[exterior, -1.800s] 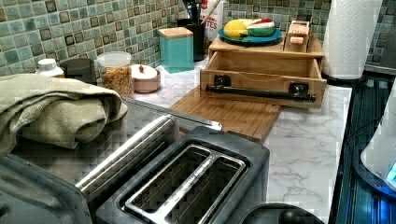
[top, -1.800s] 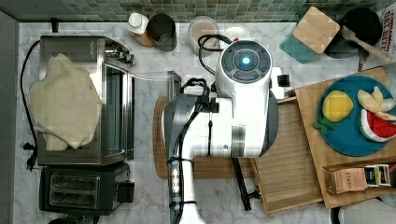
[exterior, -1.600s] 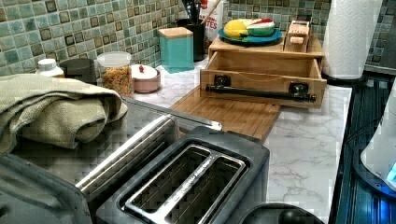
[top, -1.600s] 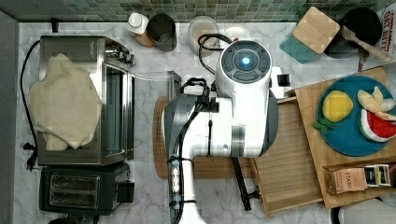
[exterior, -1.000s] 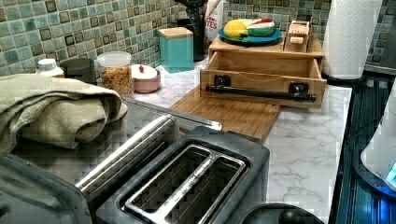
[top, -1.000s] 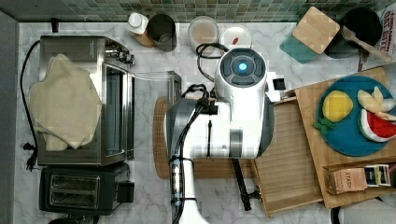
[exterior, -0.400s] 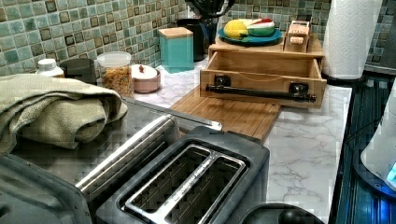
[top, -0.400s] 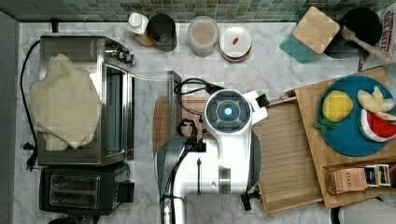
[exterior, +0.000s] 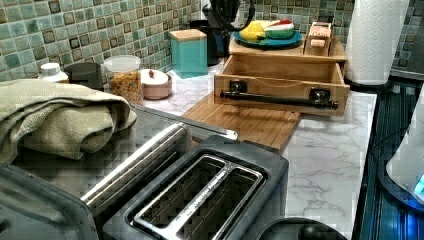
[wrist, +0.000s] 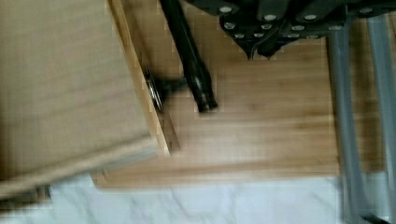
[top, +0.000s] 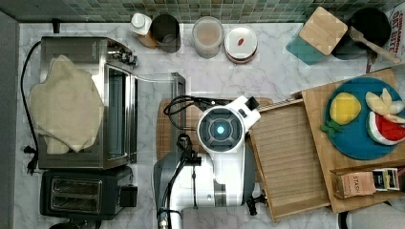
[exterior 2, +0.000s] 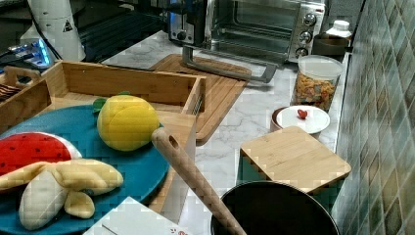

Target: Close the drawer.

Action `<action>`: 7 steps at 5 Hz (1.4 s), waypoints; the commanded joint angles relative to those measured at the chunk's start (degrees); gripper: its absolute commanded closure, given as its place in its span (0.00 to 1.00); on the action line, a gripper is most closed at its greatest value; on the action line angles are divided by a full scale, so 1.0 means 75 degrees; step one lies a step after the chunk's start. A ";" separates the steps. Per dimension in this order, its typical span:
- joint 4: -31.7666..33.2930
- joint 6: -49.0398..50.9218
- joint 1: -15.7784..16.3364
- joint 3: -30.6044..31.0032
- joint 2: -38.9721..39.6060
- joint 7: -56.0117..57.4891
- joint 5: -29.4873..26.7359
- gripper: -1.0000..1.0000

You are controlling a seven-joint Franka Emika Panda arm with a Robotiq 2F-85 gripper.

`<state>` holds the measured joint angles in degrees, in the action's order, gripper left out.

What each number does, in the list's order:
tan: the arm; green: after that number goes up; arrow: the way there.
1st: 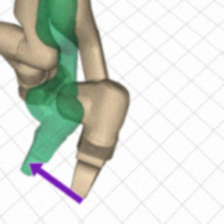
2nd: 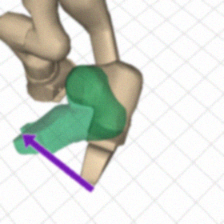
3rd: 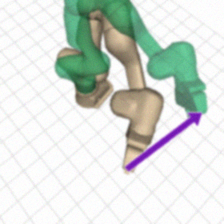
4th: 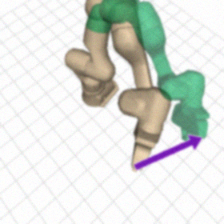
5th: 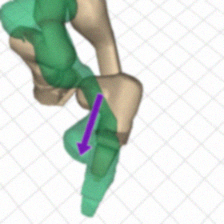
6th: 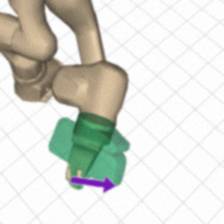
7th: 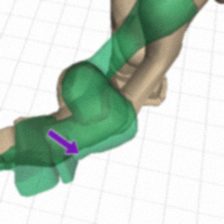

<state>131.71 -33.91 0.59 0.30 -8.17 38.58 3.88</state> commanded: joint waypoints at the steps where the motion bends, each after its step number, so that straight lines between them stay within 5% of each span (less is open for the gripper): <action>1: 0.1274 -0.0643 0.0122 0.0095 0.0042 0.0720 0.0060 1.00; 7: 0.2487 -0.2145 -0.0261 -0.0355 0.0569 0.1611 0.0931 1.00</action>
<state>151.97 -48.46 0.42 -0.11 -4.94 44.99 10.00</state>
